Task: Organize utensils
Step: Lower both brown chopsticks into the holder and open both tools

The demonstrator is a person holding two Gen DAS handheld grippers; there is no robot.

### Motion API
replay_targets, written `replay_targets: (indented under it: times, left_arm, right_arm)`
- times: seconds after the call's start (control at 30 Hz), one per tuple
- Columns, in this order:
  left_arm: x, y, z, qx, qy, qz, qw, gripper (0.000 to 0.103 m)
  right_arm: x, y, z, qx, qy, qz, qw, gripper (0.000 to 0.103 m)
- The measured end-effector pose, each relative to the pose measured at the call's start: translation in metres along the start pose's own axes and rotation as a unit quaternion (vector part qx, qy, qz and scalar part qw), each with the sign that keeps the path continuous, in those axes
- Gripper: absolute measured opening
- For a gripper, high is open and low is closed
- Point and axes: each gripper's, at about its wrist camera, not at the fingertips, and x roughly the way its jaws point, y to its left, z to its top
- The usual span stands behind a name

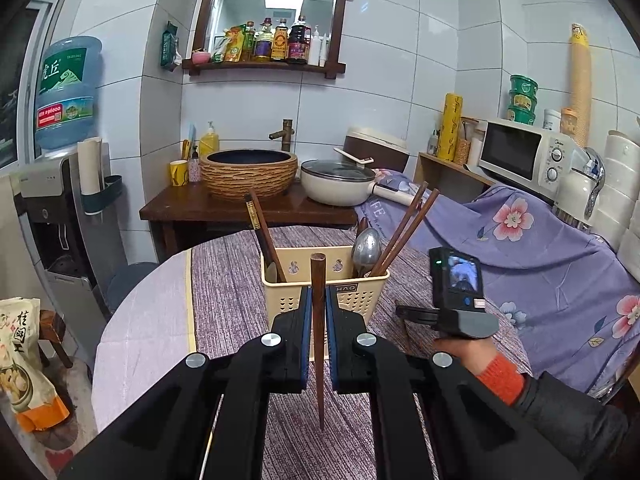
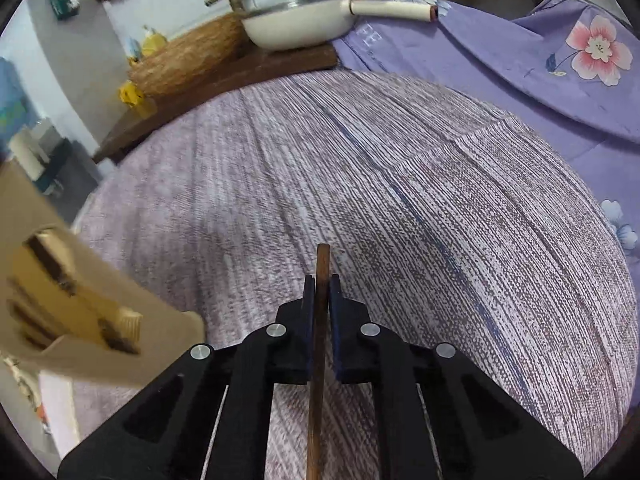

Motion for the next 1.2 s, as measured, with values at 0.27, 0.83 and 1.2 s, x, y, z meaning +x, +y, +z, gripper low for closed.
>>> replay_targets:
  times: [0.27, 0.83, 1.2]
  left_arm:
    - [-0.005, 0.005, -0.001, -0.009, -0.003, 0.003, 0.9999, 0.007]
    - [-0.019, 0.008, 0.042, -0.014, -0.026, -0.003, 0.9996, 0.007]
    - [-0.032, 0.012, 0.13, -0.033, -0.105, 0.01, 0.9939, 0.007]
  right_arm:
    - [-0.088, -0.007, -0.016, -0.012, -0.047, 0.134, 0.99, 0.007]
    - [-0.263, 0.034, -0.005, -0.112, -0.179, 0.245, 0.946, 0.007]
    - [-0.326, 0.094, 0.053, -0.145, -0.263, 0.238, 0.924, 0.007]
